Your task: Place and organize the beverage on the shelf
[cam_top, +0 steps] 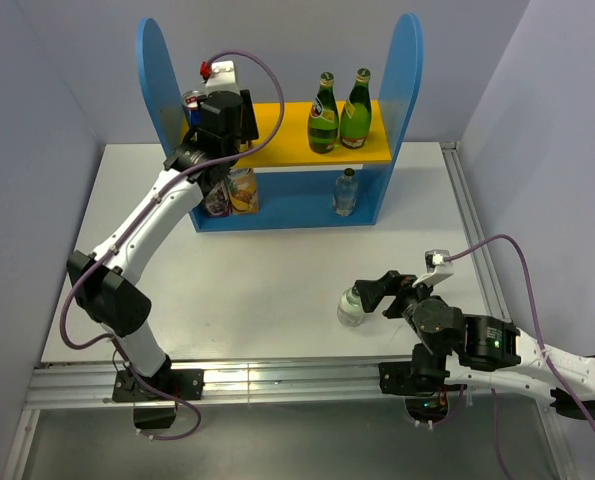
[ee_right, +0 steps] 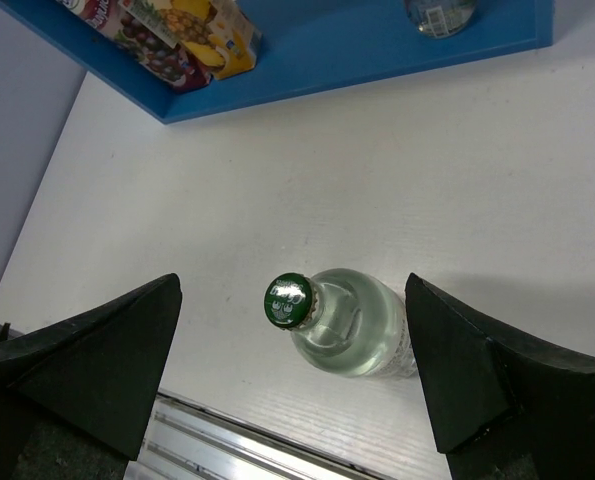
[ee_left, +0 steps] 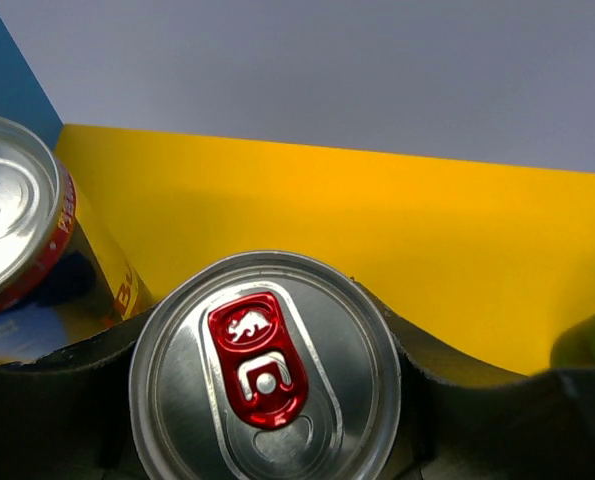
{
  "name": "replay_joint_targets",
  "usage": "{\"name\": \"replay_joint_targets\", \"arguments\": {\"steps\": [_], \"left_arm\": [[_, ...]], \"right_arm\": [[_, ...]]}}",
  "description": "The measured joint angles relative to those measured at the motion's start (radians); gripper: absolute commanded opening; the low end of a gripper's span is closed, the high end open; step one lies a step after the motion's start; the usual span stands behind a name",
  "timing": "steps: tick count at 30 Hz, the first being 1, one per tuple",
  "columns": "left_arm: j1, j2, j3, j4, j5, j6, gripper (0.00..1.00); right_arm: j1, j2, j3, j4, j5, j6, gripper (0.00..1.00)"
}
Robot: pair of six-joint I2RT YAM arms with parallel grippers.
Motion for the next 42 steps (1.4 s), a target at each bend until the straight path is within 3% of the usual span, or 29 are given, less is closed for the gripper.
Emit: {"name": "replay_joint_targets", "arguments": {"steps": [5,8,13,15,17,18,21,31,42], "left_arm": [[0.015,0.038,0.045,0.0,-0.001,0.024,0.07],[0.021,0.059,0.069,0.0,-0.006,0.041,0.17],[0.027,0.075,0.087,-0.001,-0.007,0.059,0.55],[0.027,0.075,0.089,-0.005,-0.007,0.062,0.78],[0.027,0.076,0.097,-0.008,-0.004,0.066,0.82],[0.027,0.076,0.101,-0.008,-0.002,0.064,0.9],[0.027,0.076,0.109,0.001,0.001,0.065,0.99],[0.015,0.058,0.09,-0.009,0.011,0.059,0.99],[-0.109,-0.185,-0.12,-0.036,-0.008,0.004,0.99]], "right_arm": [[0.006,0.0,0.0,0.0,0.0,0.0,1.0],[0.006,0.0,0.0,0.0,0.0,0.0,1.0],[0.006,0.001,0.0,0.0,0.0,0.0,1.0],[0.006,0.001,0.0,0.0,0.0,0.0,1.0],[0.006,0.001,0.0,0.0,0.0,0.0,1.0],[0.006,0.001,0.0,0.0,0.001,0.001,1.0],[0.006,0.001,0.0,0.0,0.001,0.002,1.0],[0.008,0.001,0.0,-0.002,0.007,0.011,1.0],[0.009,0.018,0.004,-0.027,0.017,0.043,1.0]]}}
